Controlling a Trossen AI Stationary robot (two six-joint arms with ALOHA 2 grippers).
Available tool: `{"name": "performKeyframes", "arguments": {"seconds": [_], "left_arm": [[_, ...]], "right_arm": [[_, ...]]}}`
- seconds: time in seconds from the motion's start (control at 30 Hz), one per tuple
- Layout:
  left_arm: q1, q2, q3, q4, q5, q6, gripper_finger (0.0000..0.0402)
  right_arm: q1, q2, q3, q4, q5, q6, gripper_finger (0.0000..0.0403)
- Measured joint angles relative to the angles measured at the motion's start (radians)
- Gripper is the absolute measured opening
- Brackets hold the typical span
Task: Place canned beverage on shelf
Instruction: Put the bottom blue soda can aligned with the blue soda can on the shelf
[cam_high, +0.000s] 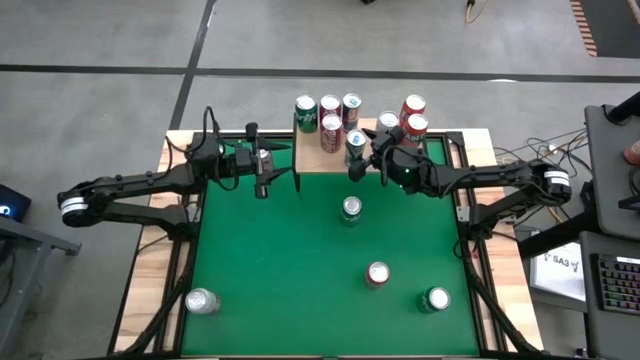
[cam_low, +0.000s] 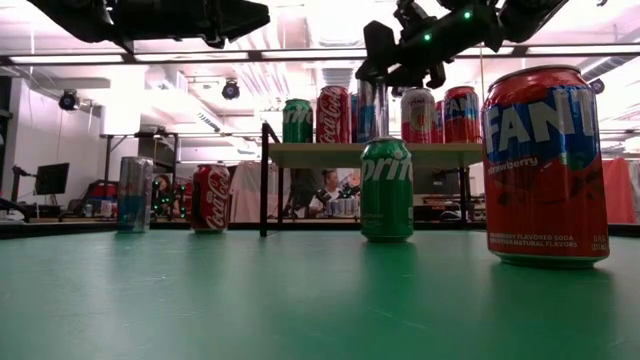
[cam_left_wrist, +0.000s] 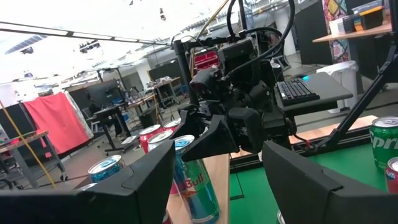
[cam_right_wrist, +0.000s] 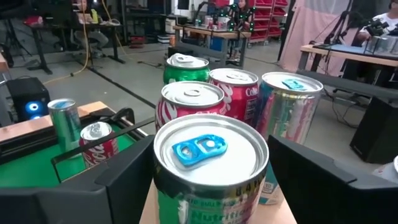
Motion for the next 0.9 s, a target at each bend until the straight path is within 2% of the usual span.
{"name": "performKeyframes", "arguments": {"seconds": [0.3,0.43,0.67,0.9], "left_arm": [[0.000,0.000,0.000,0.000,0.000,0.000,0.0226],[0.000,0.000,0.000,0.000,0.000,0.000,0.0226],[0.000,0.000,0.000,-0.004,0.000,0.000,0.0226],[0.000,0.000,0.000,-0.010,0.000,-0.002,0.0226]], "right_arm": [[0.001,-0.009,0.050,-0.010,0.002,-0.042,0.0298],[0.001,-0.010,0.106,-0.071,0.001,-0.050,0.0301],[0.044,-0.012,0.286,-0.346,-0.002,-0.036,0.0295],[0.118,-0.002,0.491,-0.713,-0.006,0.057,0.0268]]}}
